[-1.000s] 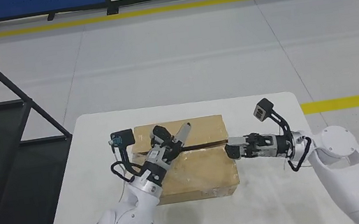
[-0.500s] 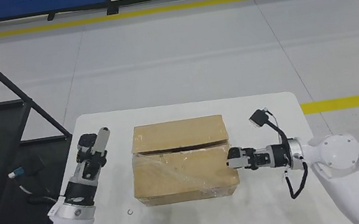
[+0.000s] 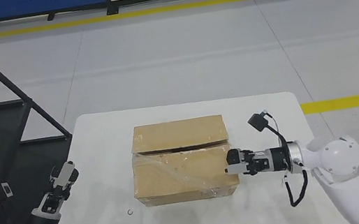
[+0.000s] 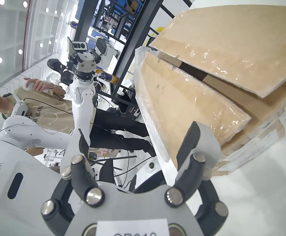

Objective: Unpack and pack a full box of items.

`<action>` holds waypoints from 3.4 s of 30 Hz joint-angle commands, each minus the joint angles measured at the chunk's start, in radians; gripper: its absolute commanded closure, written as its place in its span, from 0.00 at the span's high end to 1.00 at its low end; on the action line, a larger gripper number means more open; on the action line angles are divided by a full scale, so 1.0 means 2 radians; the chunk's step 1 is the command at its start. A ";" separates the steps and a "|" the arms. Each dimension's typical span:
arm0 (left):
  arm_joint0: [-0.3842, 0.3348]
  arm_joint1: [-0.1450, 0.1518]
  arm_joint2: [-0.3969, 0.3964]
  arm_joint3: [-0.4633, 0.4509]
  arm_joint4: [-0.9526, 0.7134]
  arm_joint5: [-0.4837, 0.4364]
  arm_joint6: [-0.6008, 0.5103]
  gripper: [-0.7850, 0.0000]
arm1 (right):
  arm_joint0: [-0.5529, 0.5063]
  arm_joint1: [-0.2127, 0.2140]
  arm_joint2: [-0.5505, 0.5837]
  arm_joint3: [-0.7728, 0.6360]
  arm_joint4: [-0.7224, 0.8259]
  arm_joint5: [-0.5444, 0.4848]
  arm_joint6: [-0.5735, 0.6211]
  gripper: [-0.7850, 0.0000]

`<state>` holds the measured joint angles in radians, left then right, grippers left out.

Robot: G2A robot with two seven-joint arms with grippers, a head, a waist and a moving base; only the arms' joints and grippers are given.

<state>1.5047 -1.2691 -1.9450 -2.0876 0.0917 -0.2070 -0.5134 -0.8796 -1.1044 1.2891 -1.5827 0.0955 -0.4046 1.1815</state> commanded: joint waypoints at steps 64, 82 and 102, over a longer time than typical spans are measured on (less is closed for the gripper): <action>-0.008 0.002 0.023 -0.004 0.008 0.017 0.010 1.00 | -0.249 0.005 -0.117 -0.265 -1.122 0.012 -0.408 0.33; -0.008 0.002 0.023 -0.004 0.008 0.017 0.010 1.00 | -0.253 -0.002 -0.106 -0.284 -1.103 0.000 -0.399 0.00; -0.008 0.002 0.023 -0.004 0.008 0.017 0.010 1.00 | -0.198 -0.005 -0.009 -0.245 -0.739 -0.128 -0.417 0.00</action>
<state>1.4885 -1.2641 -1.8984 -2.0956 0.1085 -0.1724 -0.4938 -1.2735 -1.1146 1.2718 -2.0724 -1.3763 -0.6615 0.3554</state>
